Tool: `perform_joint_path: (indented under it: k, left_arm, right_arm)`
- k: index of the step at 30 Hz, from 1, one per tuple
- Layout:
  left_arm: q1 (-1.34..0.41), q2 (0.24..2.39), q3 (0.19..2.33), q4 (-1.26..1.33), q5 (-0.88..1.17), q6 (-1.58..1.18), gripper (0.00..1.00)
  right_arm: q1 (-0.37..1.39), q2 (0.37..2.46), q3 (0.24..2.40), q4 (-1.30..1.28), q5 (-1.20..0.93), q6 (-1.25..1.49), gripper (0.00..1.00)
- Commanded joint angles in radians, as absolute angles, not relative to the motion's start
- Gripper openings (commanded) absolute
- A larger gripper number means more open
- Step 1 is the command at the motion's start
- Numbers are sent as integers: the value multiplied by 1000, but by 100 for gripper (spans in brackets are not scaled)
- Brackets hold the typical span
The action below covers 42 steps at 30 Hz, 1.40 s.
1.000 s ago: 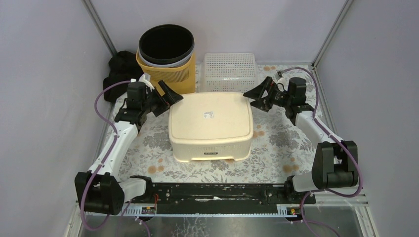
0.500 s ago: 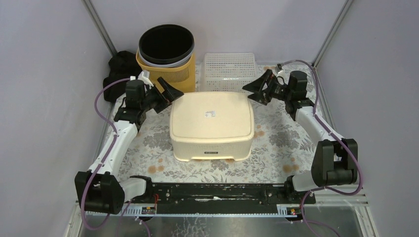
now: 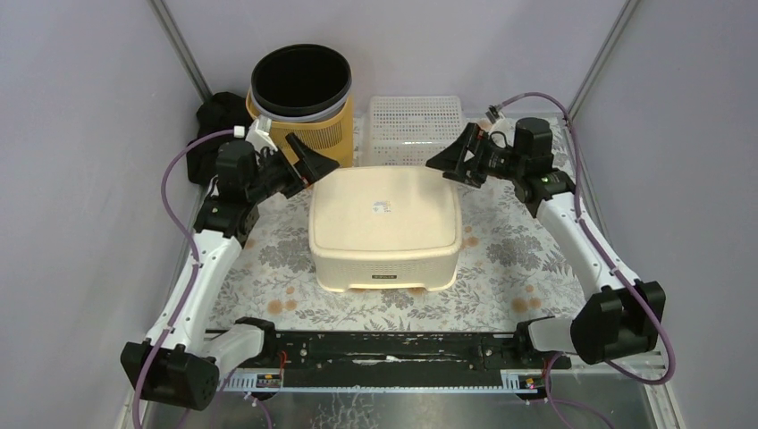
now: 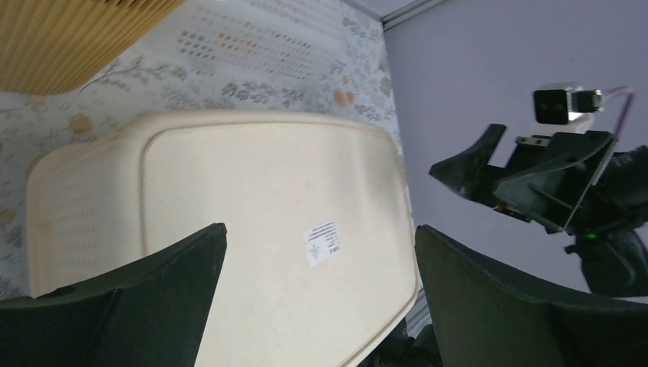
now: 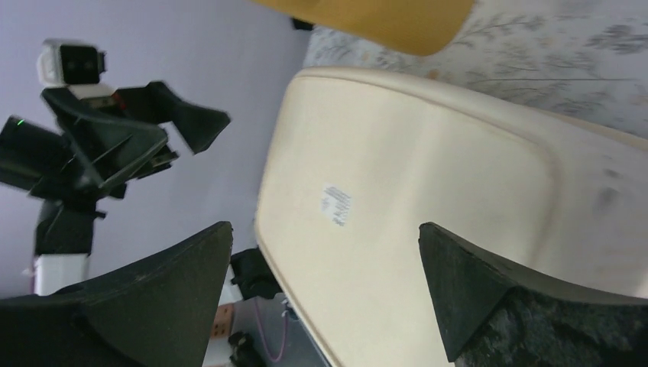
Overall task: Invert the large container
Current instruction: Adjust the container at the center of the board.
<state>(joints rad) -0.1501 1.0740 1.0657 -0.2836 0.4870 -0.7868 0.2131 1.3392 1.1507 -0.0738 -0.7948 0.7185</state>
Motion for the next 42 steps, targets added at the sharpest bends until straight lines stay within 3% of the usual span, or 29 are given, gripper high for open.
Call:
perform_joint_path:
  k: [1, 5, 8, 11, 16, 20, 27, 34, 42]
  left_arm:
    - [-142, 1028, 1044, -426, 391, -722, 100]
    - [-89, 962, 960, -465, 343, -729, 100]
    - [-29, 920, 916, -489, 328, -725, 100]
    - [10, 897, 881, -509, 331, -718, 100]
    - [23, 891, 809, -479, 352, -732, 100]
    - [23, 907, 797, -465, 355, -733, 100]
    - [23, 939, 802, -447, 359, -730, 100]
    - [21, 975, 787, -410, 368, -738, 100]
    - [11, 991, 770, -384, 371, -747, 100]
  right_arm:
    - [129, 1265, 1177, -293, -603, 593, 99]
    - [-28, 1217, 1017, -227, -632, 675, 97]
    - [-115, 1171, 863, -137, -653, 755, 83]
    - [-132, 1148, 739, -108, -651, 767, 76]
    - [-132, 1151, 549, 53, -765, 810, 77]
    - [-132, 1161, 381, 371, -859, 959, 80]
    - [-130, 1317, 288, 802, -911, 1107, 79]
    - [-130, 1536, 243, 1170, -962, 1259, 70]
    - [-81, 1817, 238, 1571, -999, 1463, 69]
